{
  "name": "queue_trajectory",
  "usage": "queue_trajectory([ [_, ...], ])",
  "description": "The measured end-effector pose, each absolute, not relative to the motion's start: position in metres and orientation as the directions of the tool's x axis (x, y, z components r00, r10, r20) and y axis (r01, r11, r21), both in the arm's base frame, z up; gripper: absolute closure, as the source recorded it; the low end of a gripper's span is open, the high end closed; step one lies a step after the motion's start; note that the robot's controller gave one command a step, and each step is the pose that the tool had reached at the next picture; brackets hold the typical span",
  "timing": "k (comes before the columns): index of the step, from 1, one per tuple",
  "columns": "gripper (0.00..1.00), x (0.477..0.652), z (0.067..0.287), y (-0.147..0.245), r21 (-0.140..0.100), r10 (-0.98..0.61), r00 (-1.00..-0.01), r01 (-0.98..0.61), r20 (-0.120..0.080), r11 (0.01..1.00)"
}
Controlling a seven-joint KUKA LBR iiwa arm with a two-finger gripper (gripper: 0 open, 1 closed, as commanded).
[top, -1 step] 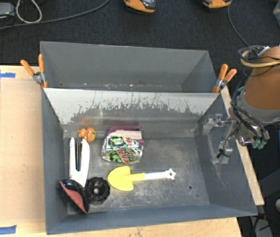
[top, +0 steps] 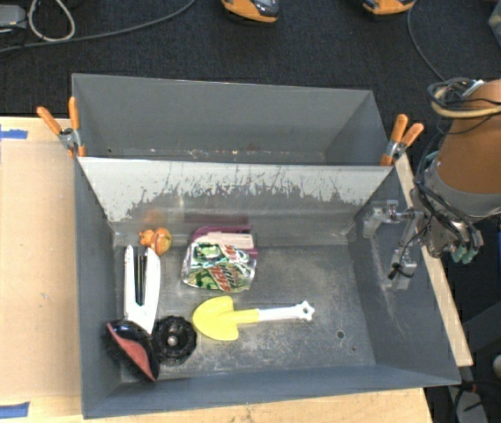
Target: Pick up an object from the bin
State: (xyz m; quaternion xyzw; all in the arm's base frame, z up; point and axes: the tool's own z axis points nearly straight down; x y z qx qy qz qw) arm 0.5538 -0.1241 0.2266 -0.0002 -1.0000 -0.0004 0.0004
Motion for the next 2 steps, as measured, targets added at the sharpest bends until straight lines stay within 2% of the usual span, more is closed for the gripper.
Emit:
queue_trajectory([
  [1,0.0,0.557,0.163,-0.076,0.001,0.073,-0.997,0.073,0.0,0.997],
  [2,0.0,0.508,0.152,-0.054,-0.001,0.036,-0.999,0.036,-0.002,0.999],
])
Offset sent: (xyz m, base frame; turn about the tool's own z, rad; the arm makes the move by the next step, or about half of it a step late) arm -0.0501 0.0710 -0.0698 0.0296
